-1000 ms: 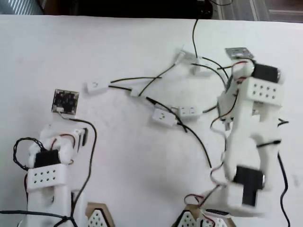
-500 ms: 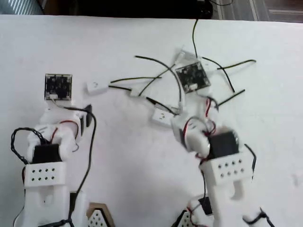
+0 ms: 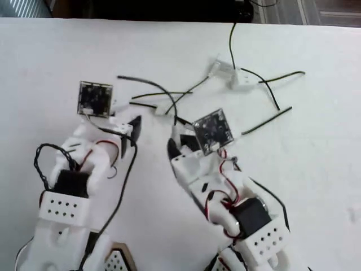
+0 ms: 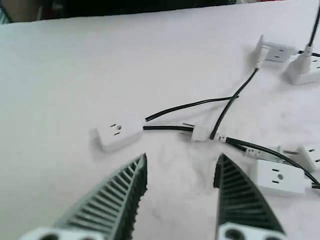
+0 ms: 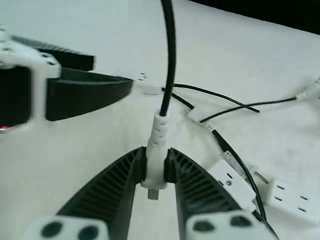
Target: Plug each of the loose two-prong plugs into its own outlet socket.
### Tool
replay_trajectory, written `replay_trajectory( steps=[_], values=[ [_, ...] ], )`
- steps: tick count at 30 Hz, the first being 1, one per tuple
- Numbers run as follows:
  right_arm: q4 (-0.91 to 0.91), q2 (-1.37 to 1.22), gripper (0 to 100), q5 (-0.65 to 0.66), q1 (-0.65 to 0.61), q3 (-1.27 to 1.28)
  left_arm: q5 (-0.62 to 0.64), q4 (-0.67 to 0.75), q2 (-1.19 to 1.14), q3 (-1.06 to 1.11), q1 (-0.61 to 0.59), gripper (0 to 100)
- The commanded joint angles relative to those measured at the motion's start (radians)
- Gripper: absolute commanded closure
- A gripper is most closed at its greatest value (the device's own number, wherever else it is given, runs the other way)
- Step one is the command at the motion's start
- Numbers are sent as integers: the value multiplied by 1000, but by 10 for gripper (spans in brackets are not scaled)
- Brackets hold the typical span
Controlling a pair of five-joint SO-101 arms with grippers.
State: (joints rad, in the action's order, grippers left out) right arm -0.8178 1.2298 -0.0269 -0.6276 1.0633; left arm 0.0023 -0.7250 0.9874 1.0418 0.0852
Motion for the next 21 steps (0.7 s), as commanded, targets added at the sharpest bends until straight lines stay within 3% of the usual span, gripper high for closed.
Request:
replay_trajectory(
  steps=[1, 9, 14, 21],
  values=[
    [24, 53, 981, -3, -77, 17, 5, 44, 22, -51, 93, 779],
    [24, 53, 981, 3, -79, 23, -5, 2, 47, -58, 213, 775],
    [21, 51, 981, 3, -77, 23, -133, -69, 232, -23, 288, 778],
    [18, 51, 981, 3, -77, 23, -153, -77, 421, 101, 346, 778]
  ],
)
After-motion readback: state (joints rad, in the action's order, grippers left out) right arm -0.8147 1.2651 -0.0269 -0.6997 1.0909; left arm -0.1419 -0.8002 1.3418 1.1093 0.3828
